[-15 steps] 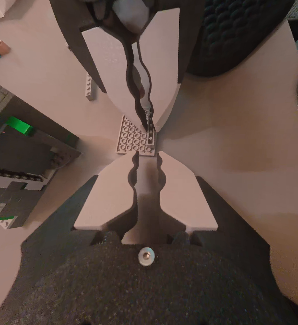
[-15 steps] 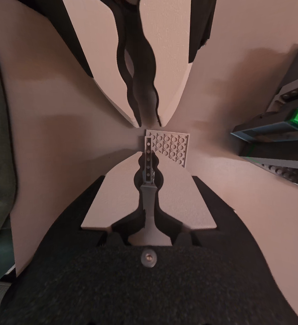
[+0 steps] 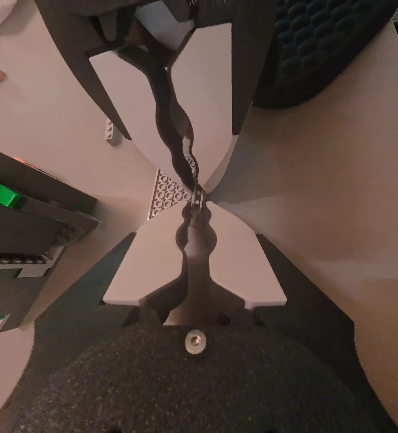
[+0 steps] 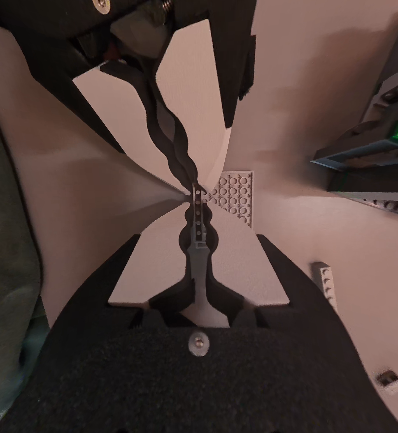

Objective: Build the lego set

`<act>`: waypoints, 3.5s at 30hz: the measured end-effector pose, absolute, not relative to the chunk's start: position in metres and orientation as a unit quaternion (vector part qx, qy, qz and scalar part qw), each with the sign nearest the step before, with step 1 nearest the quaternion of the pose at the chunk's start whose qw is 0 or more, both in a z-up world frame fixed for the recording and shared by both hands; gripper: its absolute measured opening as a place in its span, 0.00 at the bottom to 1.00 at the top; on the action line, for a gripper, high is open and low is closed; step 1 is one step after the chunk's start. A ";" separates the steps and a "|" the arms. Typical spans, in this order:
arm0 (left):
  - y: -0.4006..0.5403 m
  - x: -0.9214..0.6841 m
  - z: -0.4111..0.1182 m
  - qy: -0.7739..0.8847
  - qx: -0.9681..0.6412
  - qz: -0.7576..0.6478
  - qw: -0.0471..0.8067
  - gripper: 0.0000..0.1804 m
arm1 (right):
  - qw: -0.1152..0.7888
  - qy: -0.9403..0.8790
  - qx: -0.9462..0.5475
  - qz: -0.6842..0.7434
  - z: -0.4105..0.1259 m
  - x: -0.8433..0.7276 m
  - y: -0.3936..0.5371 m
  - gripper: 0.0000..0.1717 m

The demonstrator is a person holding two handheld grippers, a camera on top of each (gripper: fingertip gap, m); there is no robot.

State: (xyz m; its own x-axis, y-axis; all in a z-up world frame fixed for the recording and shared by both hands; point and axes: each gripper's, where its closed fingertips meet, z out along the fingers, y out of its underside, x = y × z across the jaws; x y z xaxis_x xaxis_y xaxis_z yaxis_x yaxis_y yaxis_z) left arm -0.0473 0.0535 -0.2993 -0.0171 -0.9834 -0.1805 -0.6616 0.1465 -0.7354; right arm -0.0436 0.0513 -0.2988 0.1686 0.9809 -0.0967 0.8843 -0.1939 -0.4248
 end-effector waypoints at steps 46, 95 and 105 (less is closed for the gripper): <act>0.055 -0.047 -0.303 0.663 -0.648 -0.265 0.264 0.05 | 0.162 -0.652 -0.722 0.166 -0.300 -0.034 0.055 0.04; 0.051 -0.053 -0.284 0.660 -0.608 -0.281 0.340 0.04 | 0.276 -0.658 -0.678 0.178 -0.269 0.045 0.125 0.11; 0.054 -0.051 -0.288 0.652 -0.611 -0.283 0.349 0.03 | 0.215 -0.684 -0.676 0.172 -0.308 0.056 0.118 0.05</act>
State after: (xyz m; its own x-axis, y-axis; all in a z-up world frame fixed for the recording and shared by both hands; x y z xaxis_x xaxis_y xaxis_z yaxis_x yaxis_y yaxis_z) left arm -0.0506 0.0542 -0.2884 -0.0110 -0.9939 -0.1094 -0.5988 0.0942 -0.7954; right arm 0.0560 0.1180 -0.3077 0.0059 0.9980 0.0624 0.8501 0.0278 -0.5259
